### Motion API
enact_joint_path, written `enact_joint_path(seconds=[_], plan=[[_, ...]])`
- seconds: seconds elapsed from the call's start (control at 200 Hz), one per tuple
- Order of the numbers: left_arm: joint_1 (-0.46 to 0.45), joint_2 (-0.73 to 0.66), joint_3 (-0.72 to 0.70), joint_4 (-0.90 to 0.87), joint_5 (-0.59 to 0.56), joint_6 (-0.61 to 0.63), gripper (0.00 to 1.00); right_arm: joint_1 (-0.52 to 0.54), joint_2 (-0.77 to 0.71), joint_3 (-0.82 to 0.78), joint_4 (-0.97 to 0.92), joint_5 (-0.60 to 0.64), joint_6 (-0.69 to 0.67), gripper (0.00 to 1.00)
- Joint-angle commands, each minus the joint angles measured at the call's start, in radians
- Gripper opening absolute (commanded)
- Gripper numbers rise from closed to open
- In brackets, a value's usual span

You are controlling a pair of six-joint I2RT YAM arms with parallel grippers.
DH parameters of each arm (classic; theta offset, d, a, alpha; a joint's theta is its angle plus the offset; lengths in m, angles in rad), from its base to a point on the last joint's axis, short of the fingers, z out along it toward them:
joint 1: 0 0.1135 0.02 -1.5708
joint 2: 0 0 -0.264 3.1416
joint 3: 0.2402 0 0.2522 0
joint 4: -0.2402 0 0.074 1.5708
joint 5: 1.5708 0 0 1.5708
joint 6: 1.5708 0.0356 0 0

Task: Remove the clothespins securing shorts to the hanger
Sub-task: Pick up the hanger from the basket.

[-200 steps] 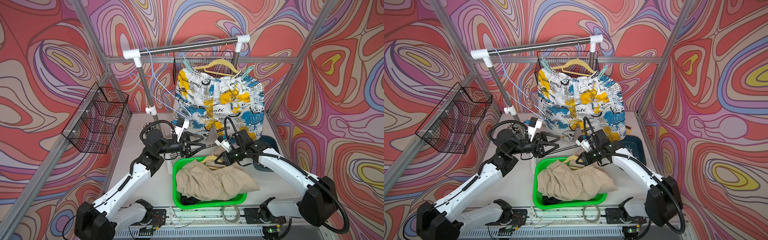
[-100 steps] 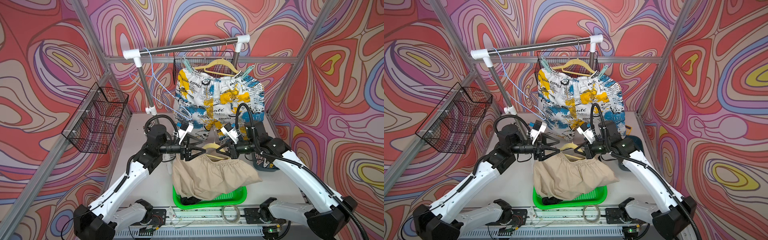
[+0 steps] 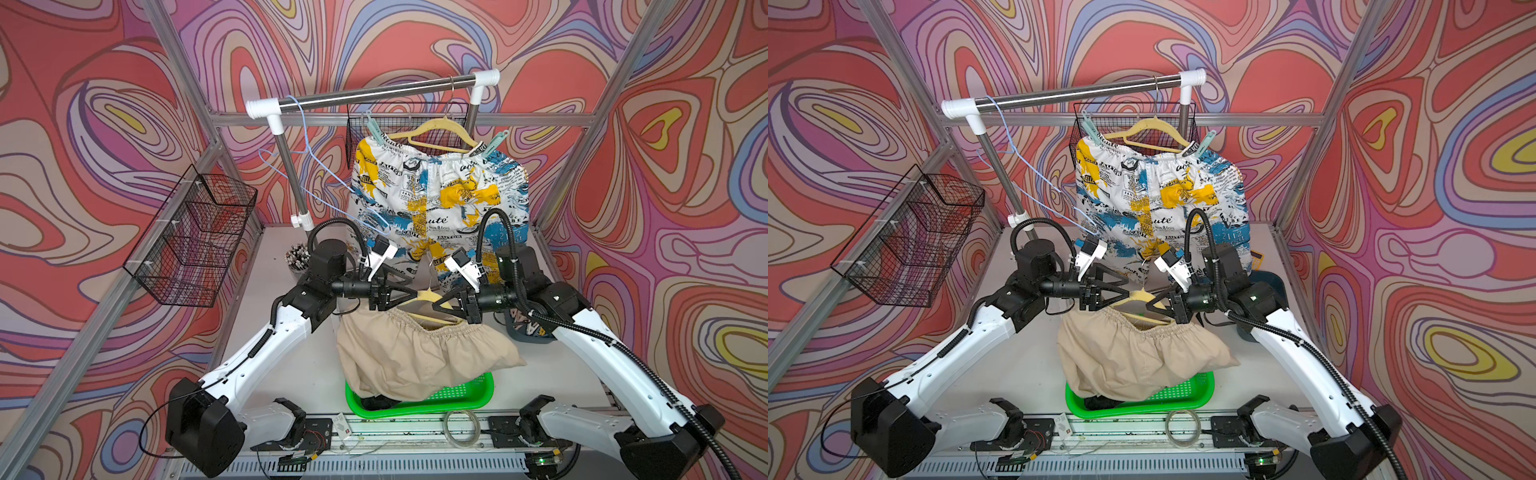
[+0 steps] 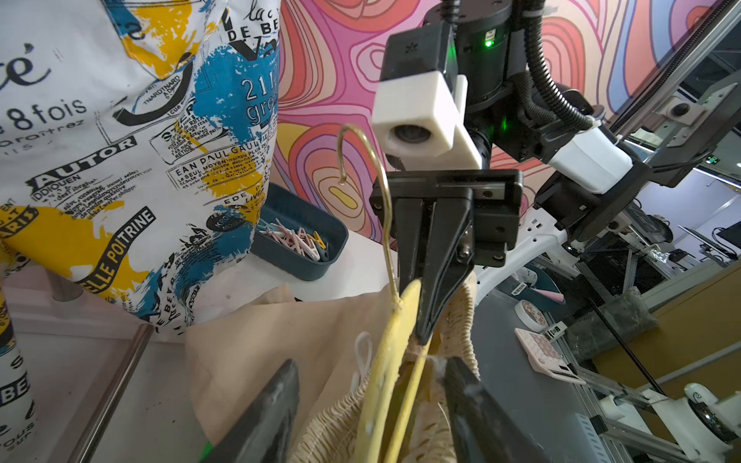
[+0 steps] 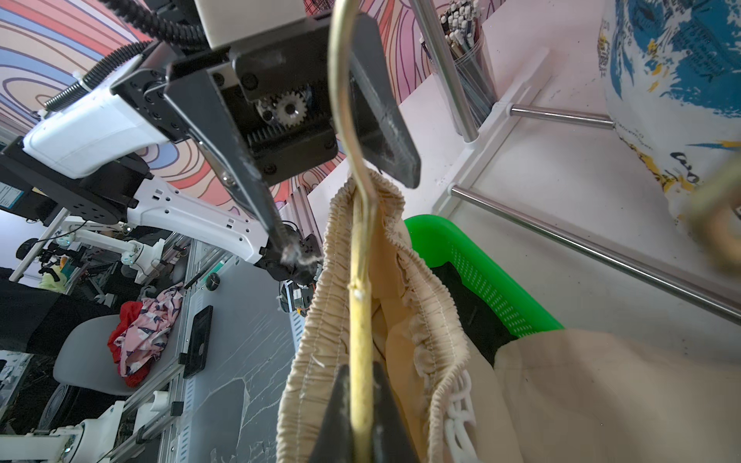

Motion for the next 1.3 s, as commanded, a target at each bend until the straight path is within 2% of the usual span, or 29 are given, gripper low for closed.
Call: enact_joint_path(seconds=[0.0,0.115,0.175,0.29,0.461,0.631,0.816,0.901,1.092,1.197,1.292], plan=[[-0.025,0.025,0.043,-0.043,0.08,0.067,0.52,0.001,-0.016,-0.008,0.042,-0.035,-0.007,0.0],[-0.067,0.061,0.112,-0.249,0.068,0.218,0.46,0.001,-0.009,-0.001,0.044,-0.032,-0.006,0.0],[-0.081,0.076,0.133,-0.29,0.058,0.25,0.42,0.001,-0.004,0.004,0.045,-0.031,-0.007,0.0],[-0.086,0.079,0.118,-0.255,0.058,0.227,0.33,0.001,0.004,0.008,0.04,-0.028,-0.009,0.0],[-0.086,0.078,0.111,-0.235,0.062,0.215,0.14,0.001,0.004,0.001,0.041,-0.02,-0.007,0.0],[-0.086,0.081,0.109,-0.233,0.08,0.21,0.0,0.002,0.002,0.0,0.044,-0.01,-0.003,0.0],[-0.086,0.065,0.097,-0.189,0.092,0.181,0.0,0.001,0.002,0.02,0.007,0.026,-0.005,0.0],[-0.085,0.047,0.086,-0.153,0.071,0.156,0.0,0.001,-0.003,0.046,-0.041,0.078,-0.005,0.1],[-0.086,-0.005,0.086,-0.158,-0.063,0.153,0.0,0.002,-0.027,0.139,-0.194,0.319,0.041,0.49],[-0.084,-0.03,0.086,-0.177,-0.14,0.16,0.0,0.001,-0.055,0.192,-0.238,0.436,0.086,0.63],[-0.085,-0.044,0.083,-0.177,-0.195,0.155,0.0,0.001,-0.062,0.244,-0.271,0.494,0.122,0.66]])
